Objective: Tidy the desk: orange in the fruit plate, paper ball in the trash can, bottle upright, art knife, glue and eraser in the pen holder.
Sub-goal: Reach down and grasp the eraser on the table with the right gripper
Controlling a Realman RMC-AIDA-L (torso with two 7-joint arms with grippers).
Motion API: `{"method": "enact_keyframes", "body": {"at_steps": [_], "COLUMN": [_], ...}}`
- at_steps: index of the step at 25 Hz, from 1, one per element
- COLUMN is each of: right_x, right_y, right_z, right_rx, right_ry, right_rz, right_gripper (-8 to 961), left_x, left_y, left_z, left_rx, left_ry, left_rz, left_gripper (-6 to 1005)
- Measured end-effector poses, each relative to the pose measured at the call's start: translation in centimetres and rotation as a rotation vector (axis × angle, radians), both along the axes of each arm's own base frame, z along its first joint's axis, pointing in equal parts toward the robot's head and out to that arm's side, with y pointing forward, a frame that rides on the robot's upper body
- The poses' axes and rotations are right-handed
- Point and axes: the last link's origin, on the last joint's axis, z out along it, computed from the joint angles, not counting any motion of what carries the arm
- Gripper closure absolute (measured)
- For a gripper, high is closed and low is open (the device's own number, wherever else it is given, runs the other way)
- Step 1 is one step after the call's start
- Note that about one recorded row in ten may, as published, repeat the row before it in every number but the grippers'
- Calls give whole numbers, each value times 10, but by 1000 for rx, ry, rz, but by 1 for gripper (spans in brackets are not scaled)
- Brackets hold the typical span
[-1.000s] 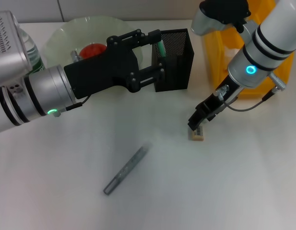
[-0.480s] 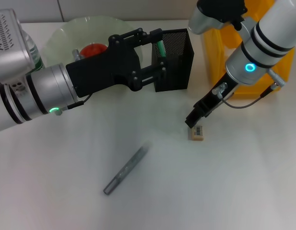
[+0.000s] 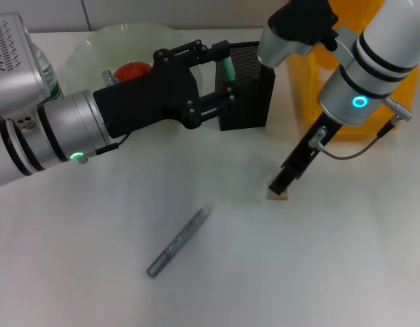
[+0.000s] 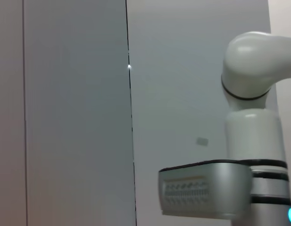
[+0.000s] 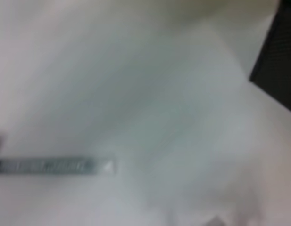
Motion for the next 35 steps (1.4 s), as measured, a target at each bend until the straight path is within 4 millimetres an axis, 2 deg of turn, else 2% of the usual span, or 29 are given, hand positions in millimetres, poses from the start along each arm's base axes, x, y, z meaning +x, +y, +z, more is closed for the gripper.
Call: {"method": "enact_keyframes", "body": {"at_steps": [9, 16, 35], "right_x": [3, -8, -1], "right_y": [-9, -7, -11], "right_z": [-3, -8, -15], "right_rx": [-76, -72, -109], "right_ry": [-93, -17, -30], "right_rz": [141, 208, 247], "right_gripper": [376, 376, 379], "left_x": [0, 1, 2], "left_y": [2, 4, 5], "left_z": [0, 1, 0], "left_rx": [8, 12, 13], "left_ry": [1, 0, 2], "left_rz": [12, 13, 15], "left_gripper": [379, 379, 379]}}
